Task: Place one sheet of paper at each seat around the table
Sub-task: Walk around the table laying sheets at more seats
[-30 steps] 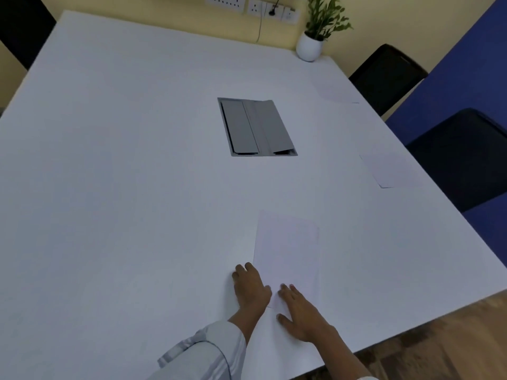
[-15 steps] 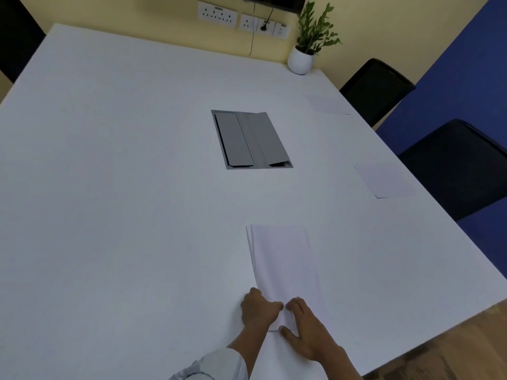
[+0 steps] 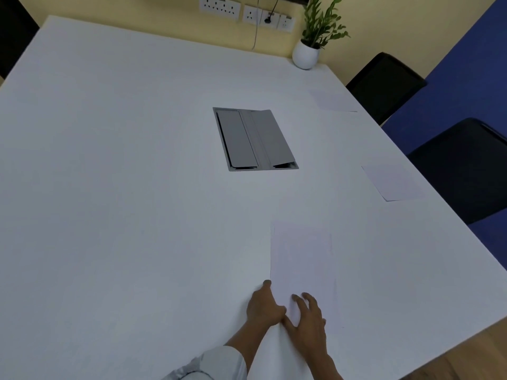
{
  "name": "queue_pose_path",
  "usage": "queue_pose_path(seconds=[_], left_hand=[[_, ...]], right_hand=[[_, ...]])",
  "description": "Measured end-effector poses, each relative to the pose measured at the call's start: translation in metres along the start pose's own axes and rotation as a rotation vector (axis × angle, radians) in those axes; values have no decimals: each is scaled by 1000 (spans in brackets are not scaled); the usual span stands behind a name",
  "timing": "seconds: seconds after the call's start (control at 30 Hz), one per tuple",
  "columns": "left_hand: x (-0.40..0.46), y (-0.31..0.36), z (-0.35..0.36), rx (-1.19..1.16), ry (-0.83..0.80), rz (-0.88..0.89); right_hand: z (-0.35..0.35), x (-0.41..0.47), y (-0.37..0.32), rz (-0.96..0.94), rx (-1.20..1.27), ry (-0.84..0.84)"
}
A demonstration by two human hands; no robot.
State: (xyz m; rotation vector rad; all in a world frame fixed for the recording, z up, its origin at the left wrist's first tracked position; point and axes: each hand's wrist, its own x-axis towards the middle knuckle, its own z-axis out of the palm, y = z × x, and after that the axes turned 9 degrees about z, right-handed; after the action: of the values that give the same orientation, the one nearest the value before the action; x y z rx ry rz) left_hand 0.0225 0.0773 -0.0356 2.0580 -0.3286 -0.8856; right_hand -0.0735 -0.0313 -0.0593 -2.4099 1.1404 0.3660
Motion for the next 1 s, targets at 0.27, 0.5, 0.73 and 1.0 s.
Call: queue_pose_path(seconds=[0.27,0.5,0.73,1.0], left_hand=[[1,-2,14,358,-47,85],[5,-11,17,589,-82,181],[4,-14,19,575,-77,198],[1,-12,19,581,-51,205]], right_hand=[[-11,11,4,-46,40,-31],[-37,25,23,412,240,219],[-60,48,49,463,315,170],[-69,55,56,480,200,124]])
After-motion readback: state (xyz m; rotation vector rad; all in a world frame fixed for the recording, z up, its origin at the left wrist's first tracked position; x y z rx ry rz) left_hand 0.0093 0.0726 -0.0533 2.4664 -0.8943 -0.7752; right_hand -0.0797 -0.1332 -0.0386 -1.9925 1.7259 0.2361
